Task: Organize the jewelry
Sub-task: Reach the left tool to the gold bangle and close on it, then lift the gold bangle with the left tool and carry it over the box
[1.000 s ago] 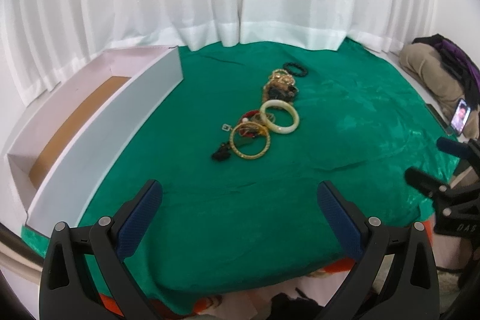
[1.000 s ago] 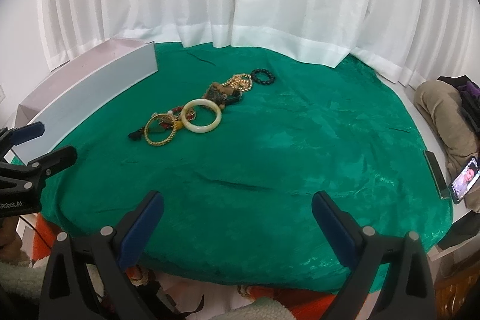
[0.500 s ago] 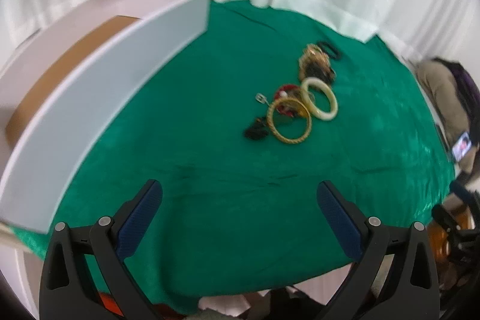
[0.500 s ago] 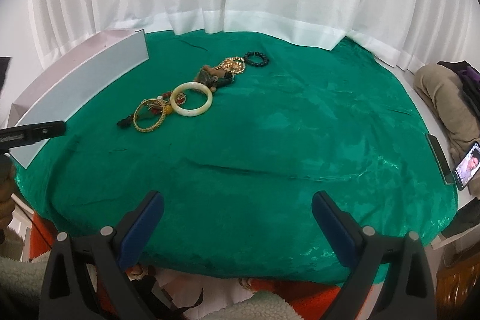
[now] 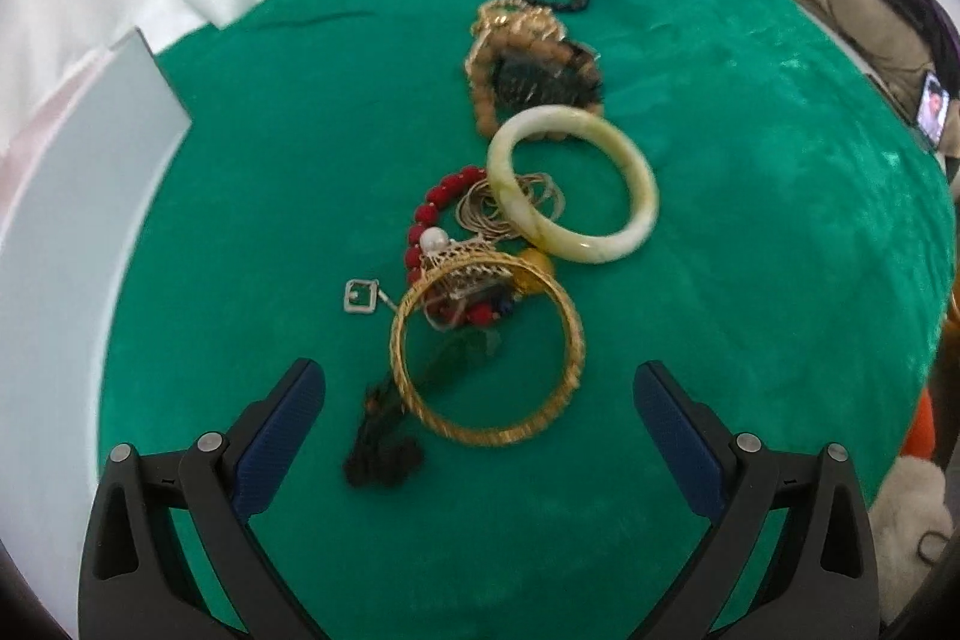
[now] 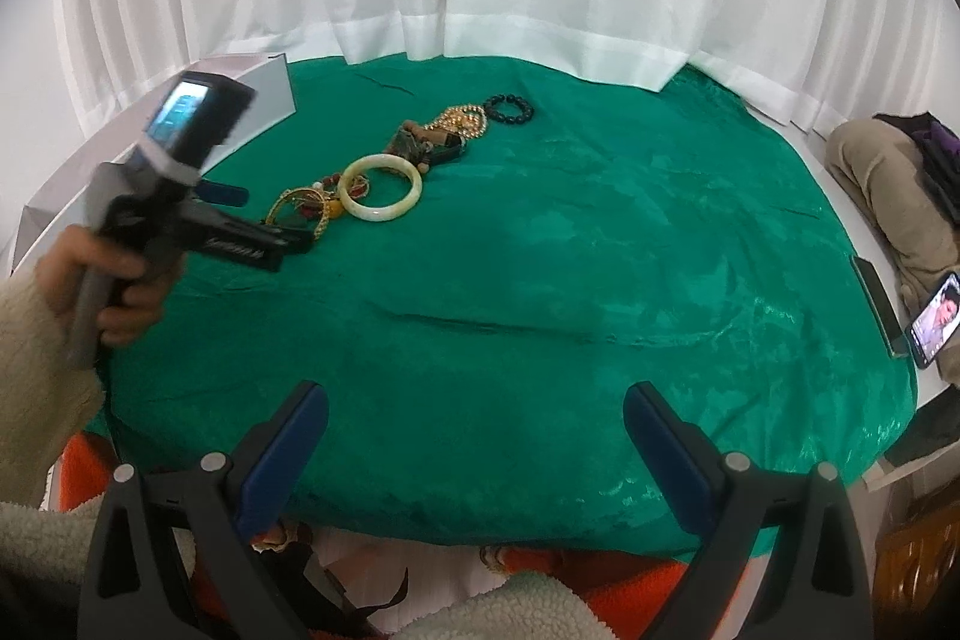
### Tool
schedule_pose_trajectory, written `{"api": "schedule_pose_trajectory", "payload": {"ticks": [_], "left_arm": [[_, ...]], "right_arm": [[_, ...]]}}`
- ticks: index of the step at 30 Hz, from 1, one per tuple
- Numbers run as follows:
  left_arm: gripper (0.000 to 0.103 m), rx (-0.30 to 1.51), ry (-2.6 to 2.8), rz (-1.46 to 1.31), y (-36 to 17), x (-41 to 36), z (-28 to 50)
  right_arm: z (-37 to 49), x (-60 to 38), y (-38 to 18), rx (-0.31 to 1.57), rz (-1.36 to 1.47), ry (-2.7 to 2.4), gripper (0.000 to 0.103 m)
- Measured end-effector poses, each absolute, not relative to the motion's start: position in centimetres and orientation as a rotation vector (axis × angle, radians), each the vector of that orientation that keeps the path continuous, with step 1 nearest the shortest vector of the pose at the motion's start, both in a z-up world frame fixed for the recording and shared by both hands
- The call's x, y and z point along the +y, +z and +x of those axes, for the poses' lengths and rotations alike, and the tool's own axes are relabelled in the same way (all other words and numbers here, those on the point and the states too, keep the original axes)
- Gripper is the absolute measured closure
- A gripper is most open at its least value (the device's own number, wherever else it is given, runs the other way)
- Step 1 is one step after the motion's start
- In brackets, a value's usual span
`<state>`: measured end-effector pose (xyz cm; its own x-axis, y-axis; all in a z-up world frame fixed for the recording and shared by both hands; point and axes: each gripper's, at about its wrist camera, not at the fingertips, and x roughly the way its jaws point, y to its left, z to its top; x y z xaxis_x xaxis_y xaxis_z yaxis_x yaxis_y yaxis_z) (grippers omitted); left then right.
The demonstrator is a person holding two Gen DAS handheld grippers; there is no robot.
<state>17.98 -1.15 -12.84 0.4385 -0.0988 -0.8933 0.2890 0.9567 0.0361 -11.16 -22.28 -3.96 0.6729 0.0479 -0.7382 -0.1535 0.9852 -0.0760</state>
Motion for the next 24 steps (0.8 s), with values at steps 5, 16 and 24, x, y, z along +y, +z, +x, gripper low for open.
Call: {"api": "schedule_pose_trajectory", "payload": {"ticks": [5, 16, 24], "left_arm": [[0.033, 1.115, -0.249, 0.178, -13.4, -0.7, 18.4], [0.034, 1.044, -0.159, -0.001, -8.9, 3.9, 12.9], [0.034, 1.064, -0.020, -0.088, -8.9, 9.4, 8.0]], "right_arm": [[-11.0, -22.6, -4.2, 0.835, -0.123, 0.111, 0.002], [-10.8, -23.0, -4.4, 0.850, -0.101, 0.112, 0.002], [-10.2, -21.9, -4.4, 0.874, -0.105, 0.160, 0.002]]}}
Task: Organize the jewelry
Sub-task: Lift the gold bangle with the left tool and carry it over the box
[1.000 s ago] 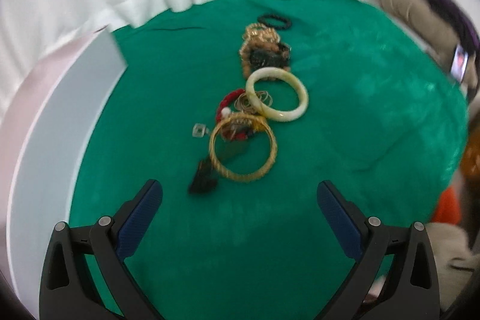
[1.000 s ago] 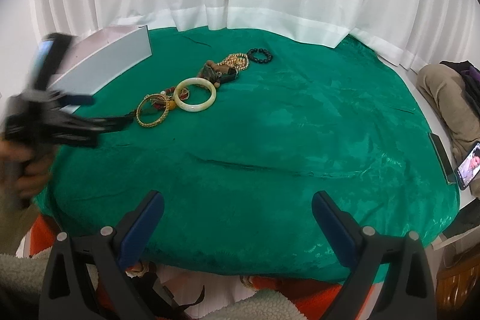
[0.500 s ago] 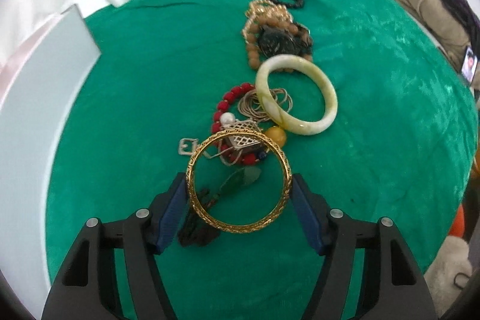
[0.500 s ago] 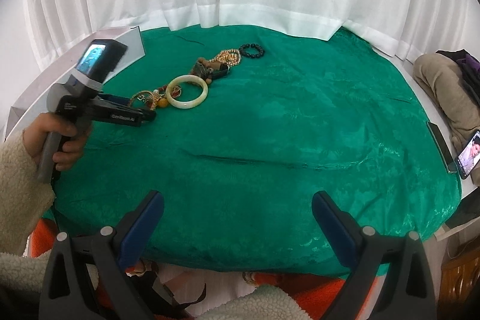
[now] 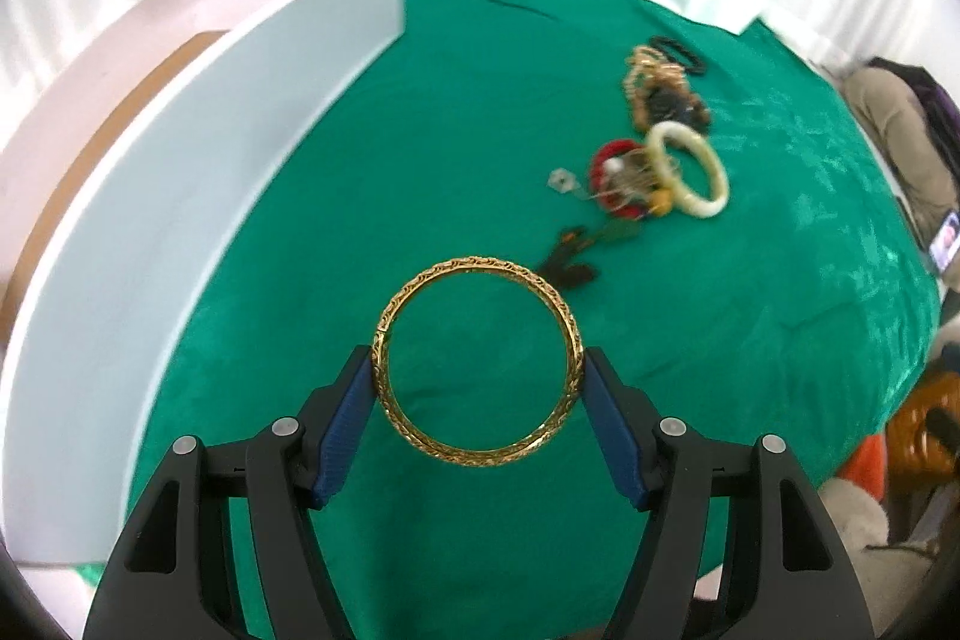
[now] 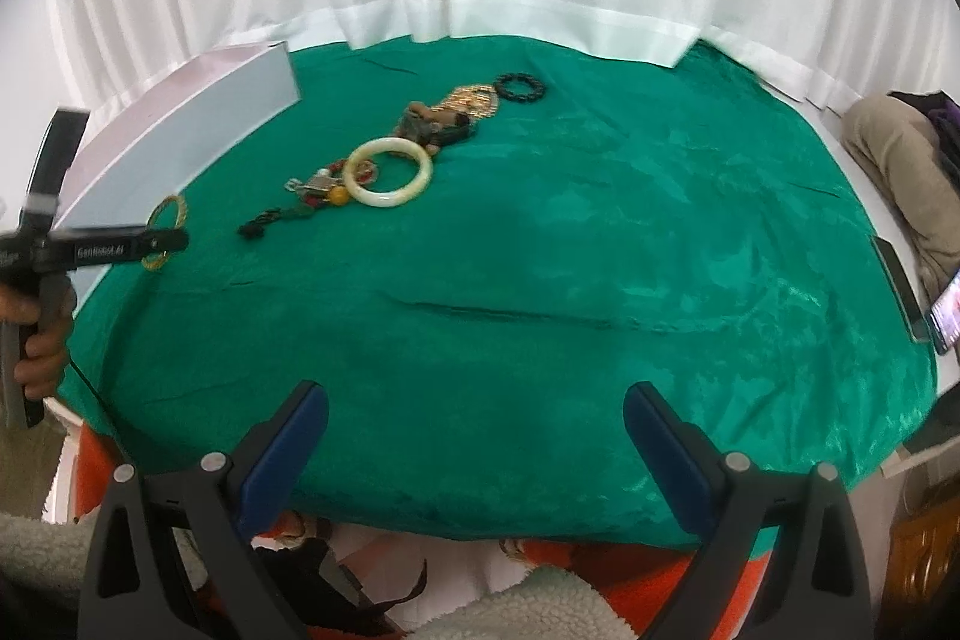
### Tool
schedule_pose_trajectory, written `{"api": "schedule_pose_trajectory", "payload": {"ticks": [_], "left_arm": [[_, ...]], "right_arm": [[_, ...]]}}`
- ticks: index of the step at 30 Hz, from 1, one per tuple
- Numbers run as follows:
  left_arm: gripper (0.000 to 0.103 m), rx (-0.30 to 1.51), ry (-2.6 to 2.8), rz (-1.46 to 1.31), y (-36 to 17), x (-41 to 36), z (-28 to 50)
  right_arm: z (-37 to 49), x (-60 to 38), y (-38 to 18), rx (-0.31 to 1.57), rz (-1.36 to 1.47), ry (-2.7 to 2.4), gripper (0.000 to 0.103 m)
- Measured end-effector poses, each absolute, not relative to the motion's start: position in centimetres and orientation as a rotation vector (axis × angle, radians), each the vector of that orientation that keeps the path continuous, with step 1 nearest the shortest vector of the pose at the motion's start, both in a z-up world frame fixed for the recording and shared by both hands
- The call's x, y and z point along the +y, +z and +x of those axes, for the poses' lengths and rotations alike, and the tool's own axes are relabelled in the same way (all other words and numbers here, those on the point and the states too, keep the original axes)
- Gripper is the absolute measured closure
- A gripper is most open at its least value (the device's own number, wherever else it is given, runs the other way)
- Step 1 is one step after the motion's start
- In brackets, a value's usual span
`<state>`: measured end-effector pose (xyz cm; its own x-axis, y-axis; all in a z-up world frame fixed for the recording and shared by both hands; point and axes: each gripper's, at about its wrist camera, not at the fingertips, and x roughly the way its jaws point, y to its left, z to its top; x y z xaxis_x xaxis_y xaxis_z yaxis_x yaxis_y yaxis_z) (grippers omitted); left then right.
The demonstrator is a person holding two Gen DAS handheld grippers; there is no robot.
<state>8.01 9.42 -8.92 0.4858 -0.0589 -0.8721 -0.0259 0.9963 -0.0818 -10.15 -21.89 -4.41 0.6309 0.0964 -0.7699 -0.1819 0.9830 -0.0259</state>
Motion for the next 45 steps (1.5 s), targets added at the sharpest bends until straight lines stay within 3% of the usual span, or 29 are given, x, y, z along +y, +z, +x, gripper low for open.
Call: {"api": "schedule_pose_trajectory", "payload": {"ticks": [10, 17, 18, 20, 25, 27, 28, 29, 34, 40, 45], "left_arm": [[0.034, 1.049, 0.042, -0.142, -9.4, 11.7, 6.0], [0.033, 1.028, 0.067, -0.167, -8.8, 12.8, 4.7], [0.034, 1.027, 0.070, -0.174, -8.6, 13.0, 4.5], [0.033, 1.023, 0.083, -0.183, -8.3, 13.5, 4.0], [0.033, 1.015, 0.115, -0.203, -7.9, 14.9, 2.8], [0.033, 1.014, 0.126, -0.205, -7.9, 15.3, 2.5], [0.033, 1.013, 0.131, -0.204, -7.8, 15.4, 2.4], [0.034, 1.014, 0.137, -0.201, -7.8, 15.6, 2.2], [0.034, 0.988, 0.129, -0.208, -5.1, 16.9, 1.1], [0.033, 0.900, 0.175, -0.200, 1.1, 20.9, 0.8], [0.033, 0.884, 0.287, -0.187, 2.9, 25.5, 2.5]], "right_arm": [[-4.7, -18.5, -3.4, 0.890, -0.054, 0.440, 0.002], [-0.2, -10.2, -7.4, 0.999, -0.025, 0.627, 0.004], [0.6, -8.7, -8.0, 1.002, -0.030, 0.636, 0.008], [2.3, -5.7, -9.2, 0.996, -0.060, 0.644, 0.036], [5.4, -1.3, -11.6, 1.021, -0.064, 0.601, 0.048], [6.0, -0.4, -12.4, 1.036, -0.082, 0.546, 0.063], [6.2, -0.3, -12.6, 1.025, -0.088, 0.523, 0.079], [6.3, -0.4, -12.5, 1.014, -0.090, 0.508, 0.088], [6.8, -1.8, -10.0, 1.048, 0.014, 0.560, 0.088], [7.8, -0.7, -0.8, 0.973, 0.066, 0.707, 0.088], [9.2, 5.3, 5.1, 0.897, 0.049, 0.841, 0.088]]}}
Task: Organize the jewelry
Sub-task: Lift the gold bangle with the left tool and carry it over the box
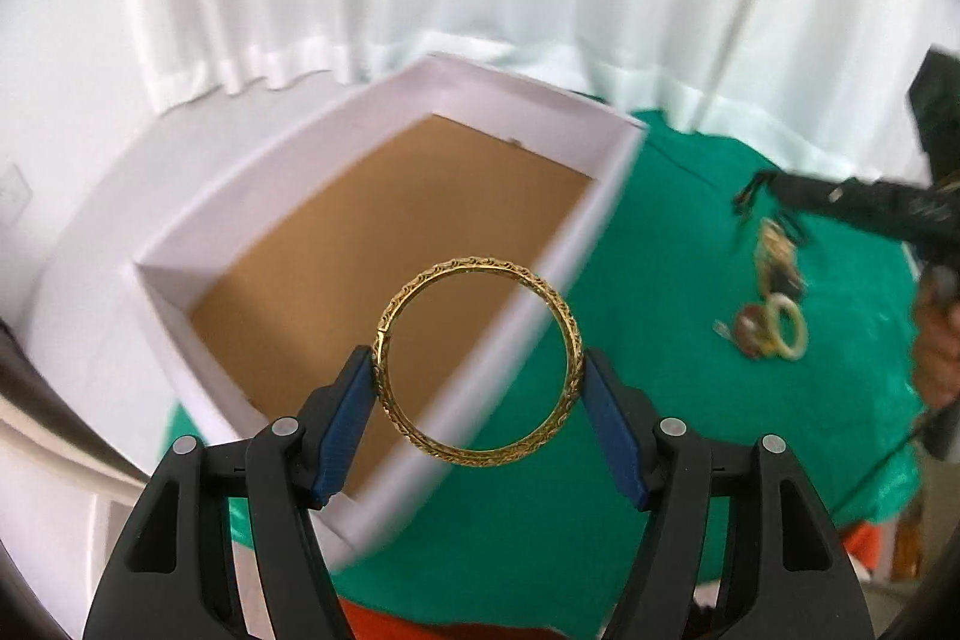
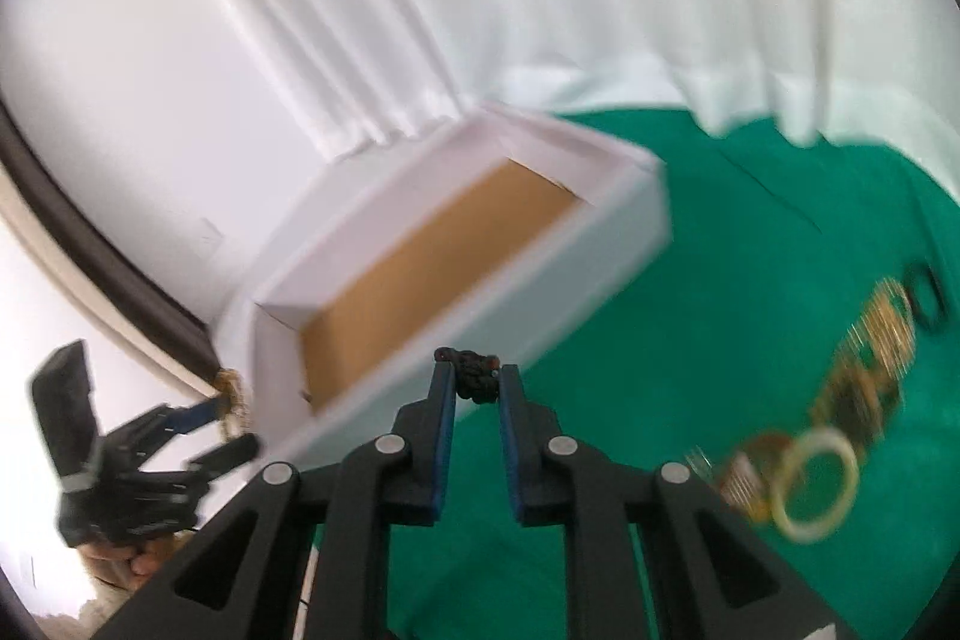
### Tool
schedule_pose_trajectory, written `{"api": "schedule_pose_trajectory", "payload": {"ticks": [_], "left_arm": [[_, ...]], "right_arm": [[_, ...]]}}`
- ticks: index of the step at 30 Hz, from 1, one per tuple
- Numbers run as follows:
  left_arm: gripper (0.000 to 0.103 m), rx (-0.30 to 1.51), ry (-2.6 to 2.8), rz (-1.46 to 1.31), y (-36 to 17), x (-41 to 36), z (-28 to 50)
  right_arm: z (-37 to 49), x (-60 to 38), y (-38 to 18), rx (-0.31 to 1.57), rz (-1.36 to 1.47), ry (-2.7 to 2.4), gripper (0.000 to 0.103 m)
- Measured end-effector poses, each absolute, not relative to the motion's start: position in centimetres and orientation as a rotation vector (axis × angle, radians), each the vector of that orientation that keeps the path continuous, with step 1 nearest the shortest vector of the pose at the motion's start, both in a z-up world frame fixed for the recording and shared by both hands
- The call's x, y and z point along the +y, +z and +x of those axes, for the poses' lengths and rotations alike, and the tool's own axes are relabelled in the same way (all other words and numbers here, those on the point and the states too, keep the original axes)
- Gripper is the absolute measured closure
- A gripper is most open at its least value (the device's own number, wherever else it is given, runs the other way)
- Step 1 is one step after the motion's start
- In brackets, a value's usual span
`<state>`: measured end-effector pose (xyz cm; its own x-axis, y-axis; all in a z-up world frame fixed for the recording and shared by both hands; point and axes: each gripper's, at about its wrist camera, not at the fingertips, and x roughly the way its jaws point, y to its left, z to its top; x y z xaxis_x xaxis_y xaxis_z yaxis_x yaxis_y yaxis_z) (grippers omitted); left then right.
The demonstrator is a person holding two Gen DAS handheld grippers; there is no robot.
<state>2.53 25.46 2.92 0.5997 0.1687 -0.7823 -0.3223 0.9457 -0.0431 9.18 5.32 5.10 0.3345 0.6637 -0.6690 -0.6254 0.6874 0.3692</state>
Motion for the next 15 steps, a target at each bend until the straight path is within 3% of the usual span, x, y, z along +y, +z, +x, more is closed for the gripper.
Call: {"api": "schedule_pose_trajectory", "payload": {"ticks": [5, 12, 13, 15], "left_arm": [[0.033, 0.950, 0.389, -0.275, 1.1, 30.6, 5.3], [0.033, 1.031, 0.501, -0.363, -3.3, 34.6, 7.1], [0.032, 1.037, 0.520, -0.359, -3.6, 34.7, 7.1], [0.021, 1.042, 0.547, -0.337, -4.1, 34.8, 7.1]], "right_arm": [[11.6, 13.2, 6.3, 0.862, -0.007, 0.944, 0.088], [12.4, 22.9, 2.6, 0.903, -0.151, 0.977, 0.088], [12.3, 23.6, 1.8, 0.911, -0.165, 0.978, 0.088], [12.3, 24.9, 0.0, 0.920, -0.207, 0.953, 0.085]]}}
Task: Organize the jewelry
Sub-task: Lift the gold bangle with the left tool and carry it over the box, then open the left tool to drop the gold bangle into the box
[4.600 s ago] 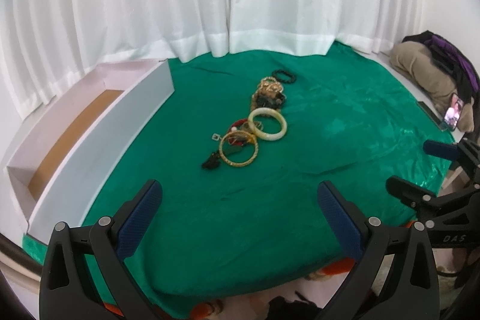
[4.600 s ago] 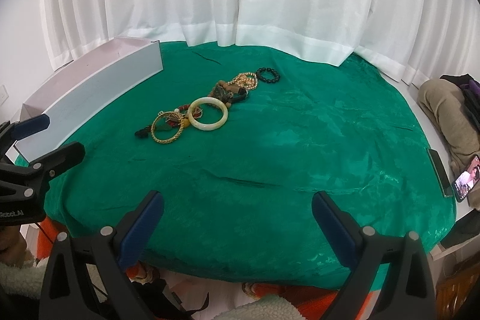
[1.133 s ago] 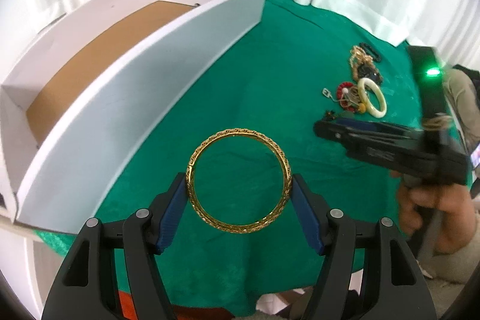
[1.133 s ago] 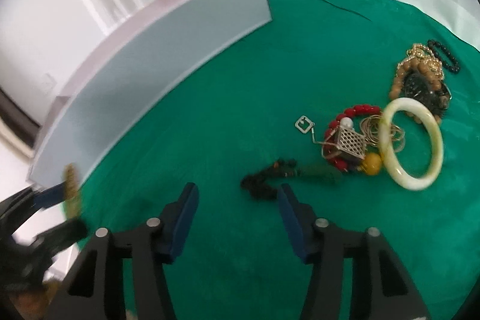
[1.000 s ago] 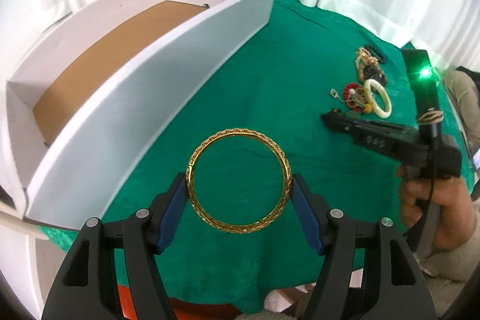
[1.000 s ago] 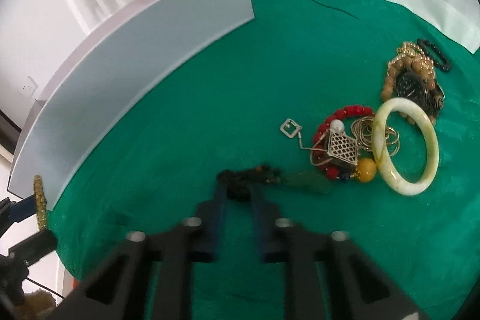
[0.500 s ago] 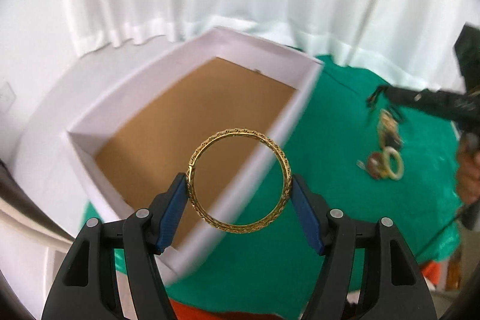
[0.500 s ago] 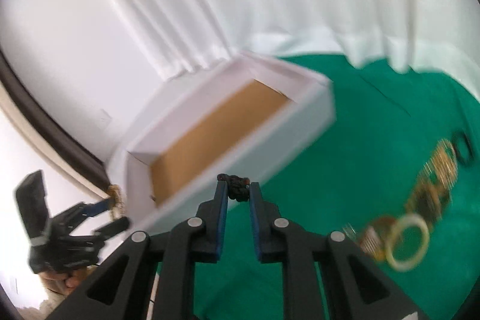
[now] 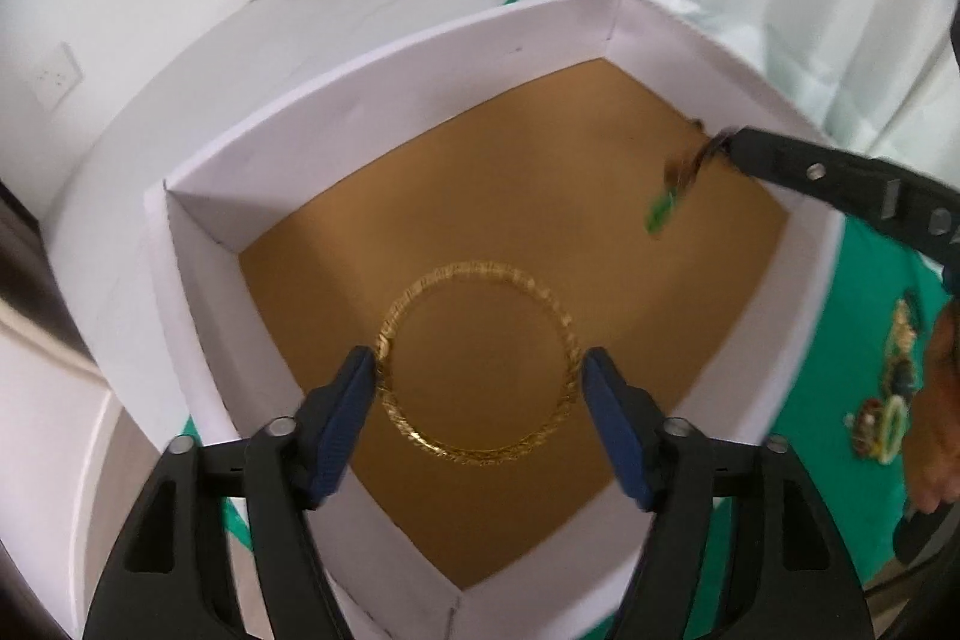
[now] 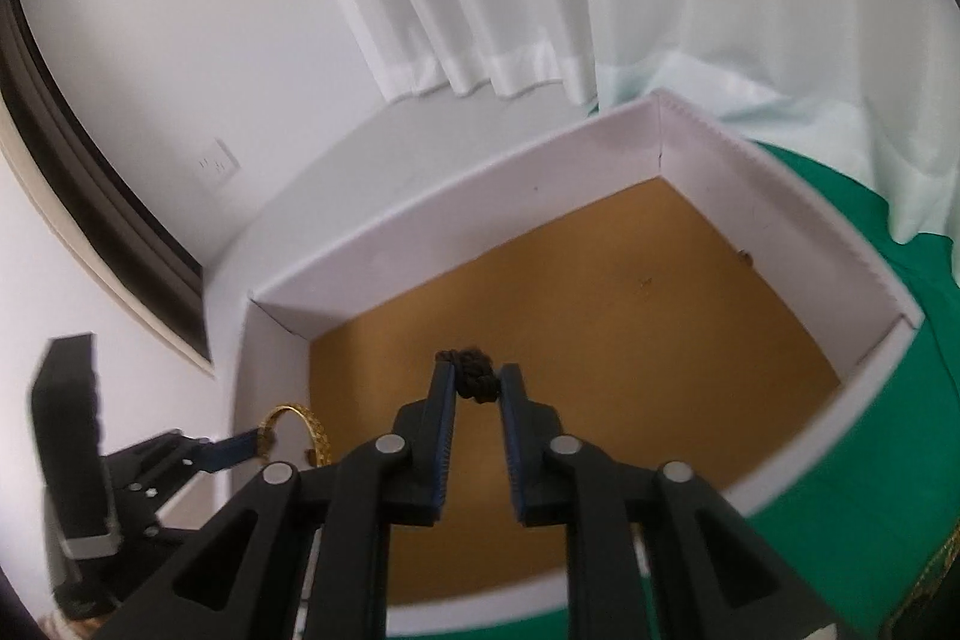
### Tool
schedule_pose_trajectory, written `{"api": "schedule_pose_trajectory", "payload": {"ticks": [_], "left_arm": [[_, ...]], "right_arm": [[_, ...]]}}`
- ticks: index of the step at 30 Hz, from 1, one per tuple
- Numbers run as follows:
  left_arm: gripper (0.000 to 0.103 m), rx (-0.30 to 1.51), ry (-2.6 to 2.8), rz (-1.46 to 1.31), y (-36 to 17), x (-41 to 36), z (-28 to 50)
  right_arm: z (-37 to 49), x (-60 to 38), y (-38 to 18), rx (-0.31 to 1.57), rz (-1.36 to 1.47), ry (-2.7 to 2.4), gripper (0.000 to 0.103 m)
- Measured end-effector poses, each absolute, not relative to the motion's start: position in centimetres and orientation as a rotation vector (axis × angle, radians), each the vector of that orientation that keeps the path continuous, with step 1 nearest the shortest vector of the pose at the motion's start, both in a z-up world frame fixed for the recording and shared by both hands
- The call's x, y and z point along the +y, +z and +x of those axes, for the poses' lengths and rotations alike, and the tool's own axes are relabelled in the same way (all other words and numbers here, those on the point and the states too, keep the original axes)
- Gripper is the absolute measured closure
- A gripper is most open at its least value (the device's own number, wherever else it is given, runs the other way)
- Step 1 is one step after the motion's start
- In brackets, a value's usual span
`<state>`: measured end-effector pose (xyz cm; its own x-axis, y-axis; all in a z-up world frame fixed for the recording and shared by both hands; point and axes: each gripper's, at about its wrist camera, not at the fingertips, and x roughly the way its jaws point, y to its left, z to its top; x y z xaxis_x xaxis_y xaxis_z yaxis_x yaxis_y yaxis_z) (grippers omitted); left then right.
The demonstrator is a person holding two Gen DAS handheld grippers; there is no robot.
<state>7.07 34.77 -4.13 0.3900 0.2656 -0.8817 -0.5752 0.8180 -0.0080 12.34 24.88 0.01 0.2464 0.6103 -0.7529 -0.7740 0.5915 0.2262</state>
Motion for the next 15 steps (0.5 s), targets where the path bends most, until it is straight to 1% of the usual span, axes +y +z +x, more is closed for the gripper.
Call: {"api": "schedule_pose_trajectory", "payload": {"ticks": [1, 2, 3, 8, 10, 11, 14, 15], "left_arm": [[0.010, 1.036, 0.561, -0.323, -4.2, 34.8, 7.0], [0.006, 1.023, 0.571, -0.304, -4.1, 34.8, 6.8], [0.006, 1.011, 0.580, -0.284, -4.0, 34.8, 6.8], [0.005, 0.974, 0.615, -0.247, -4.4, 35.7, 6.6], [0.005, 1.005, 0.623, -0.218, -5.3, 35.6, 6.6], [0.005, 1.021, 0.625, -0.208, -5.8, 35.6, 6.8], [0.005, 1.085, 0.602, -0.169, -7.3, 34.8, 6.9], [0.005, 1.081, 0.602, -0.156, -7.2, 34.6, 6.8]], "right_arm": [[12.2, 25.1, -0.5, 0.924, -0.224, 0.942, 0.073], [12.1, 25.5, -1.3, 0.931, -0.241, 0.930, 0.052], [12.1, 25.7, -2.0, 0.930, -0.245, 0.929, 0.048], [12.4, 26.5, -4.5, 0.967, -0.304, 0.900, 0.047], [12.7, 26.1, -5.9, 0.995, -0.317, 0.878, 0.047], [12.9, 25.8, -6.5, 1.014, -0.321, 0.866, 0.049], [12.2, 25.8, -7.1, 0.969, -0.389, 0.882, 0.049], [12.0, 25.8, -7.2, 0.962, -0.413, 0.880, 0.049]]}}
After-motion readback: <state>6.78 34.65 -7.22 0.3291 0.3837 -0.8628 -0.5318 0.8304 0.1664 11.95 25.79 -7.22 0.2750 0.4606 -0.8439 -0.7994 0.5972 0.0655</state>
